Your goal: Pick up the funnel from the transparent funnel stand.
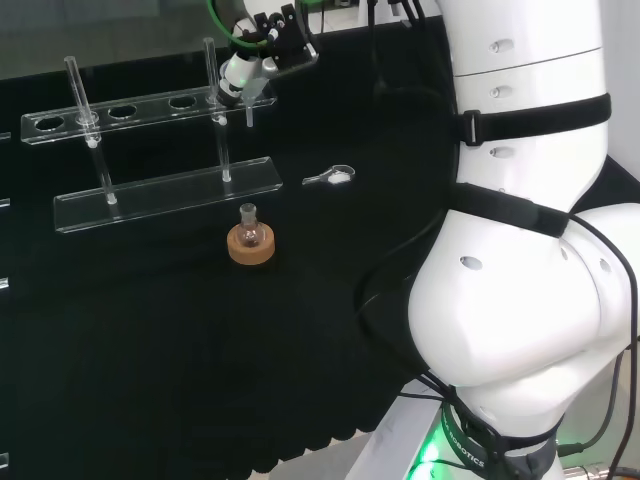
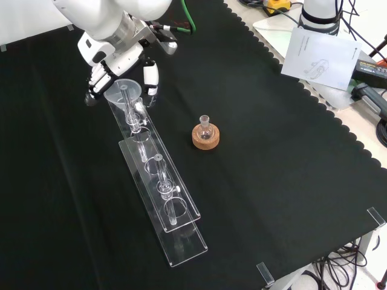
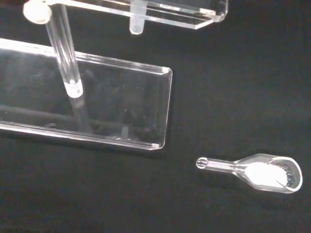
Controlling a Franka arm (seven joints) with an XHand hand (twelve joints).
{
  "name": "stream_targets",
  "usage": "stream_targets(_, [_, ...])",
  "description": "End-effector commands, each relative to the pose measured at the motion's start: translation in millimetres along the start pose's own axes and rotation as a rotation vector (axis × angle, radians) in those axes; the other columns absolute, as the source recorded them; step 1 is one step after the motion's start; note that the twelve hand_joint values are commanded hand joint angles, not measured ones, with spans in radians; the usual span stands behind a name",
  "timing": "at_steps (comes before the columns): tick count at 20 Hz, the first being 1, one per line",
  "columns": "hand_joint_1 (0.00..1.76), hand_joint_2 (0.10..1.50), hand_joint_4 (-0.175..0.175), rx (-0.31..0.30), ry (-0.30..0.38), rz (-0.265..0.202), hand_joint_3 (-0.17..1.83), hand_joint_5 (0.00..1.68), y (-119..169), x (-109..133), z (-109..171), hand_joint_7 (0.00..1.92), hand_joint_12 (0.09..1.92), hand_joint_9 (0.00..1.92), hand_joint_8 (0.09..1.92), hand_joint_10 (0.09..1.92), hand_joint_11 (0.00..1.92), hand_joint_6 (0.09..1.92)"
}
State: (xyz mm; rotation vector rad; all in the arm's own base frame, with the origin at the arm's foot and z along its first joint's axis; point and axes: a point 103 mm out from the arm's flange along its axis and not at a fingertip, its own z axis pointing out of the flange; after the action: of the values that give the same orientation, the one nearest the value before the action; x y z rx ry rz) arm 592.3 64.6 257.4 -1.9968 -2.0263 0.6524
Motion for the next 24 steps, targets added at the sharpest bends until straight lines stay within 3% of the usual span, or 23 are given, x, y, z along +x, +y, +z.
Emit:
stream_targets(1, [0.52, 0.75, -0.031, -0.02, -0.02, 0.027, 0.29, 0.15, 3, -6, 2, 0.07, 1.43, 0.39, 0.7, 0.75, 0.48, 0.09])
stream_targets(6, [0.54, 0.8, -0.058, -0.075, -0.063, 0.037, 0.33, 0.35, 1, -7, 1, 0.46, 1.33, 0.81, 0.77, 0.65, 0.52, 0.09])
stream_targets(8, [0.56, 0.82, -0.066, -0.086, -0.075, 0.041, 0.34, 0.4, 0, -8, 0, 0.55, 1.3, 0.9, 0.79, 0.65, 0.55, 0.09])
stream_targets(11, [0.59, 0.83, -0.068, -0.104, -0.083, 0.053, 0.35, 0.44, -3, -7, -4, 0.59, 1.29, 0.93, 0.81, 0.65, 0.57, 0.09])
stream_targets(15, [0.61, 0.84, -0.068, -0.197, -0.101, 0.041, 0.36, 0.47, -16, -8, -16, 0.63, 1.28, 0.95, 0.82, 0.65, 0.58, 0.09])
stream_targets(18, [0.63, 0.85, -0.067, -0.233, -0.104, 0.037, 0.37, 0.5, -28, -11, -28, 0.65, 1.27, 0.96, 0.82, 0.66, 0.6, 0.09])
stream_targets(24, [0.64, 0.85, -0.066, -0.251, -0.149, 0.063, 0.38, 0.53, -56, -16, -48, 0.68, 1.26, 1.0, 0.83, 0.67, 0.61, 0.09])
